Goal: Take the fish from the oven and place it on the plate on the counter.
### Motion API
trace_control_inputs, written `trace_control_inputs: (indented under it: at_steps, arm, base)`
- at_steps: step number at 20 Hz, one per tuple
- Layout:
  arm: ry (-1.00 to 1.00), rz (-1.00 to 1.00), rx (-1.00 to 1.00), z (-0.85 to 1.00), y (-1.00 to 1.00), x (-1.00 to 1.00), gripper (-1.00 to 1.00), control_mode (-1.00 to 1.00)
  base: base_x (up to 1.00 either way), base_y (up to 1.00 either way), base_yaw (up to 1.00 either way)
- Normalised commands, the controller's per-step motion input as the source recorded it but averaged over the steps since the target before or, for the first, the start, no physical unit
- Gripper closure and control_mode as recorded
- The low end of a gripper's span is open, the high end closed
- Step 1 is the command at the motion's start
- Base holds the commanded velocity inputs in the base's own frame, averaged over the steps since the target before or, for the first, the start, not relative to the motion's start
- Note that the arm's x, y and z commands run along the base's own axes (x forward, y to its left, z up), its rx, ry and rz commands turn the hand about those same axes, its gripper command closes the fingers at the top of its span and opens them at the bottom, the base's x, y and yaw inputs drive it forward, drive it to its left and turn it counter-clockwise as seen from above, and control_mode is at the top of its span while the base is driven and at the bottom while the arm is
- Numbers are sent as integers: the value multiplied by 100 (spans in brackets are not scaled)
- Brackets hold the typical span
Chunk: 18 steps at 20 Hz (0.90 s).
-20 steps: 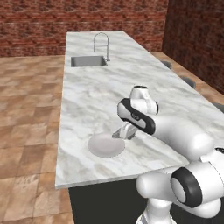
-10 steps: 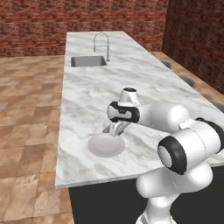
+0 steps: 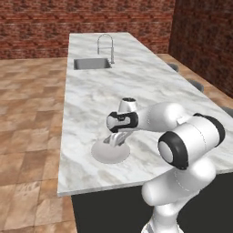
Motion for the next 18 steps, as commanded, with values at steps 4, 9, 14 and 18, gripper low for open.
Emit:
trace_control_inputs:
  at_steps: [4, 9, 14, 18]
  arm:
    - [-1, 0, -2, -32, 14, 0, 100, -100]
    - [0, 0, -2, -26, 11, 5, 100, -100]
    - [0, 0, -2, -19, 7, 2, 100, -100]
    - [0, 0, 0, -7, 3, 1, 100, -100]
  base:
    - [0, 0, 0]
    - [0, 0, 0]
    - [0, 0, 0]
    - [0, 0, 0]
